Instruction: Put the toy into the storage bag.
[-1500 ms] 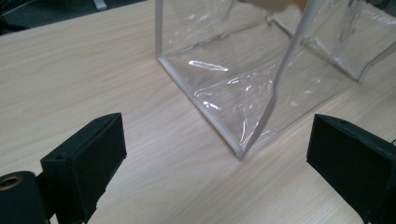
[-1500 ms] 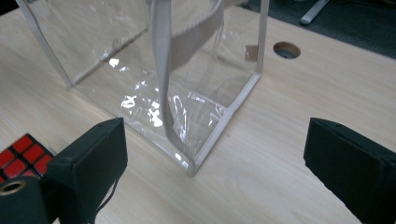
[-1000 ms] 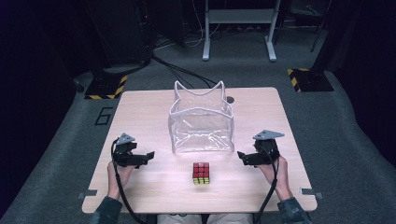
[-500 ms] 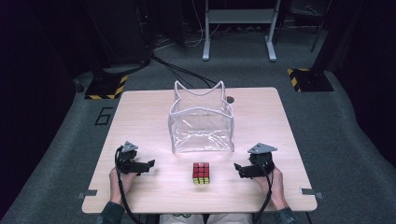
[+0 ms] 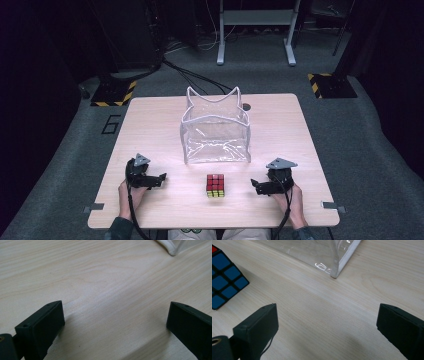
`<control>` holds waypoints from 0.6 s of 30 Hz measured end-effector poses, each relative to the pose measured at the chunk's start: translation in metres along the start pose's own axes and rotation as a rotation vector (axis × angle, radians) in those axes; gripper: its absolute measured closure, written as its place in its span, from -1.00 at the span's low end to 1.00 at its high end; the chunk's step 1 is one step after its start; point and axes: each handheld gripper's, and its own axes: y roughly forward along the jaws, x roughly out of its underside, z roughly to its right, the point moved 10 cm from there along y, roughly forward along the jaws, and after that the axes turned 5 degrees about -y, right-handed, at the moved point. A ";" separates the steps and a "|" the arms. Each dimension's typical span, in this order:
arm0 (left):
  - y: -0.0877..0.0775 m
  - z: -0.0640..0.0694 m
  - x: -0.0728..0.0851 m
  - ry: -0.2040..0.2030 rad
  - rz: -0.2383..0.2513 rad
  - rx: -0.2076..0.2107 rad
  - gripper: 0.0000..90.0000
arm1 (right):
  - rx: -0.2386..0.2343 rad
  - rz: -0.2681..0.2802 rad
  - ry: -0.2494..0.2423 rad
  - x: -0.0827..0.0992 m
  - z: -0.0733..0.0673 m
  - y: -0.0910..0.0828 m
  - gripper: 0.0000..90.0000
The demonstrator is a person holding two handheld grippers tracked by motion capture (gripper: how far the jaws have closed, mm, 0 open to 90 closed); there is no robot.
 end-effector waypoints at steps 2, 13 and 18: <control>0.000 0.000 0.000 0.001 -0.003 0.003 -0.98 | 0.000 0.000 0.000 0.001 0.000 0.000 -0.94; 0.000 0.001 0.000 -0.001 0.001 -0.001 -0.98 | -0.013 -0.023 0.003 0.007 -0.006 0.007 -0.94; 0.000 0.001 0.000 -0.008 0.002 0.000 -0.98 | -0.028 -0.032 -0.006 0.004 -0.013 0.010 -0.93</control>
